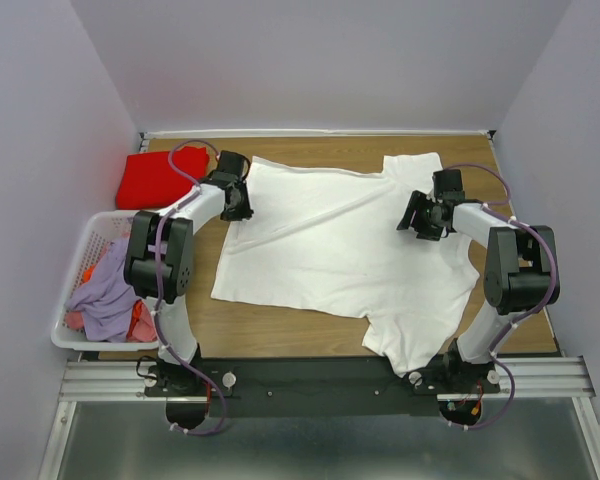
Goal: Fold and stack the t-shirts
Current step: Flatten the tshirt out
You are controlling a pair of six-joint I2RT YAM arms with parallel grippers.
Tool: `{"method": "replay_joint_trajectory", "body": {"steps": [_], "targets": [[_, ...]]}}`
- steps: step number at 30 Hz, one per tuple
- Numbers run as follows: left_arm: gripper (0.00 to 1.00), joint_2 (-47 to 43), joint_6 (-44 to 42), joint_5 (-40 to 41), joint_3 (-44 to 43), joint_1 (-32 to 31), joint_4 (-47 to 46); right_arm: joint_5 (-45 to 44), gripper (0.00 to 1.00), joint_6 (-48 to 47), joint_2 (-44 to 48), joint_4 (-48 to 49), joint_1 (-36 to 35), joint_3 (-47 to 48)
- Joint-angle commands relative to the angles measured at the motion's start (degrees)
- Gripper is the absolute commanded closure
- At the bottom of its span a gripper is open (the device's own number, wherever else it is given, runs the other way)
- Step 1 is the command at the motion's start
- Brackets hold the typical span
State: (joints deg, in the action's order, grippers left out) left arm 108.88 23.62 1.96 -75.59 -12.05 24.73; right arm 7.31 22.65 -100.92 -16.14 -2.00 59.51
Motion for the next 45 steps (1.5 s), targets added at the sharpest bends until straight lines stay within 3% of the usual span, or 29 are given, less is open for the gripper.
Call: {"method": "replay_joint_trajectory", "body": {"steps": [1,15,19,21,26,29,32,37,45], "targets": [[0.69,0.6,0.6,0.8,-1.2,-3.0,-2.3,-3.8,0.3,-0.4,-3.0,-0.8,-0.2,-1.5],[0.74,15.2,0.5,-0.6,-13.3,-3.2,1.0,-6.5,0.3,0.1,-9.6,-0.7,0.1,3.1],[0.76,22.4,0.3,-1.5,-22.6,-1.4,4.9,-6.3,0.3,0.1,-14.6,-0.7,1.5,9.4],[0.76,26.4,0.4,-3.3,-32.6,0.3,7.5,-6.2,0.3,-0.4,-18.9,-0.6,1.8,14.5],[0.76,34.0,1.3,-5.7,-47.5,1.9,10.6,-5.5,0.3,-3.4,-26.5,-0.8,4.0,27.1],[0.69,35.5,2.6,-8.4,-52.2,3.0,10.2,-4.9,0.29,-4.6,-27.7,-1.7,4.4,32.6],[0.5,27.7,2.7,-7.2,-47.3,3.0,4.7,-3.1,0.28,-4.9,-24.2,-3.6,4.4,34.6],[0.34,13.2,2.6,-3.1,-30.9,2.7,-0.6,-1.2,0.28,-4.0,-14.1,-5.7,4.4,25.2],[0.29,-6.0,-1.4,2.6,-0.3,-0.4,1.3,-2.9,0.28,-3.1,-0.2,-14.0,4.4,11.3]]}}
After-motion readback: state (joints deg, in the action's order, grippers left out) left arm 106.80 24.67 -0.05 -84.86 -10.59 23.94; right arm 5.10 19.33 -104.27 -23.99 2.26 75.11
